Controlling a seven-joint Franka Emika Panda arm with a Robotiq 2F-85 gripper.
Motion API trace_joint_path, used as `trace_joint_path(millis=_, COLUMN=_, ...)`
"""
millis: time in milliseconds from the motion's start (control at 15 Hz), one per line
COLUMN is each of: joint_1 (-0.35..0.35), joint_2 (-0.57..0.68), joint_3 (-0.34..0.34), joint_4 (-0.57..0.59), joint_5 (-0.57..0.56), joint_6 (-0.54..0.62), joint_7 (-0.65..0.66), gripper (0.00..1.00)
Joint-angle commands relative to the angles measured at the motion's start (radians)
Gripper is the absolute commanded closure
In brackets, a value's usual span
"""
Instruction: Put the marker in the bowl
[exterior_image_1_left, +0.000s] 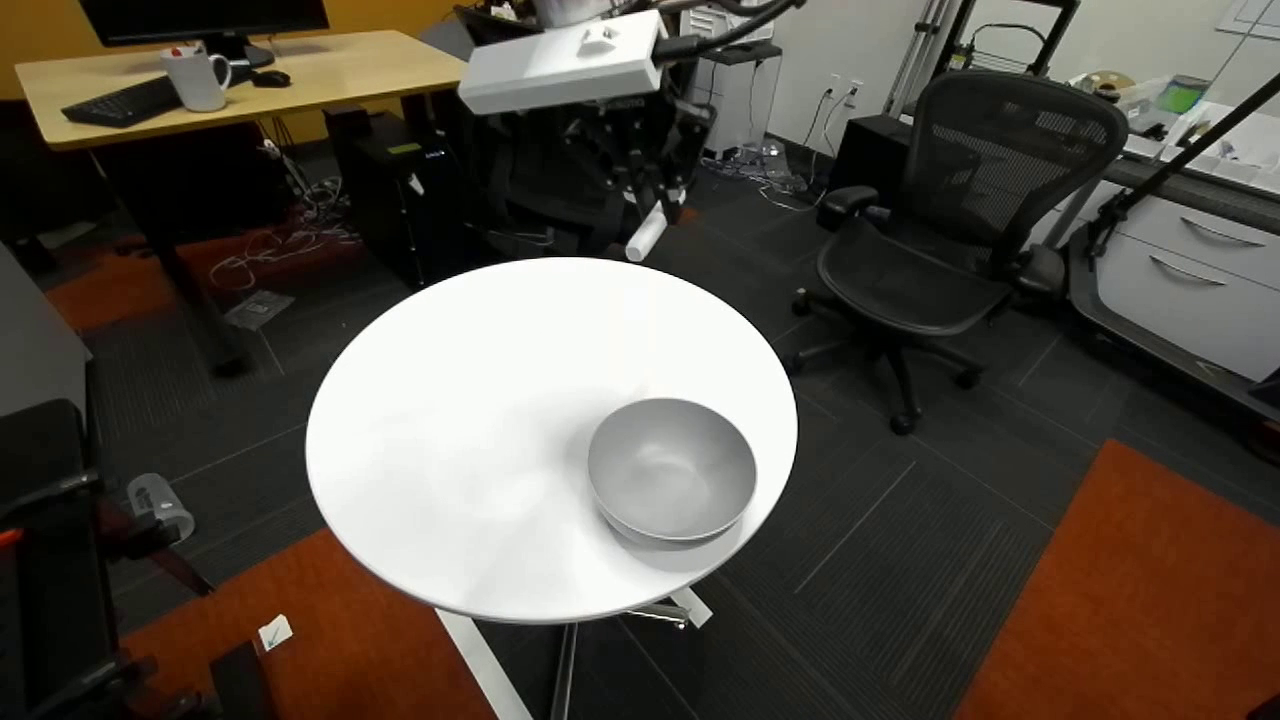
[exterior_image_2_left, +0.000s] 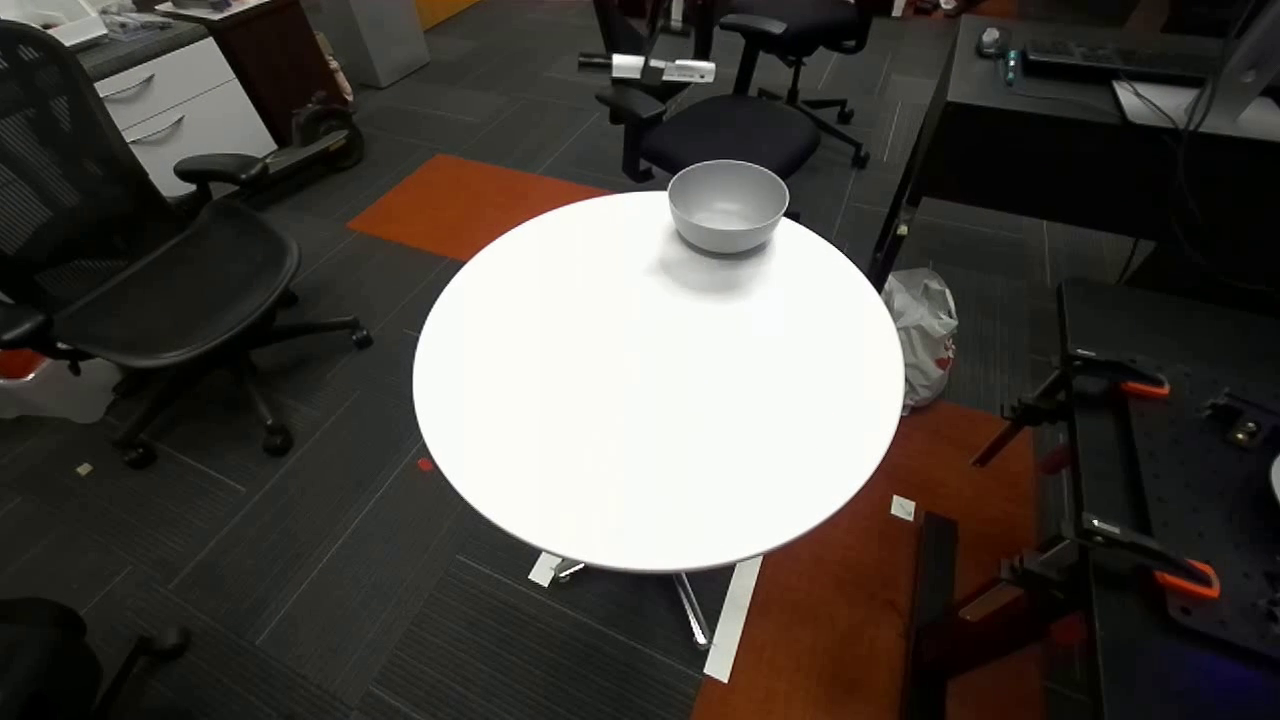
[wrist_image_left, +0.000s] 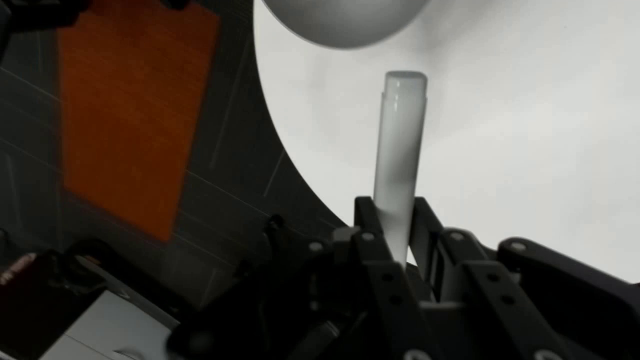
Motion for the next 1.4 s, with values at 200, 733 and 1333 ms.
trace_joint_path(millis=200, joint_1=-0.070, joint_2=0.013, joint_3=-0.051, joint_4=-0.003, joint_5=-0.018, joint_6=0.016, joint_7=0.100, gripper=0.95)
trace_joint_path(millis=733, joint_1=-0.121, joint_2=0.128, joint_3=-0.064, joint_4=0.027, joint_5=0.006, joint_6=0.068, joint_7=0.162, gripper=0.95)
trace_joint_path(millis=1333, joint_1=-0.142, joint_2=0.240, joint_3=-0.046, joint_4=0.037, joint_5=0.035, joint_6=0.096, joint_7=0.193, gripper=0.95)
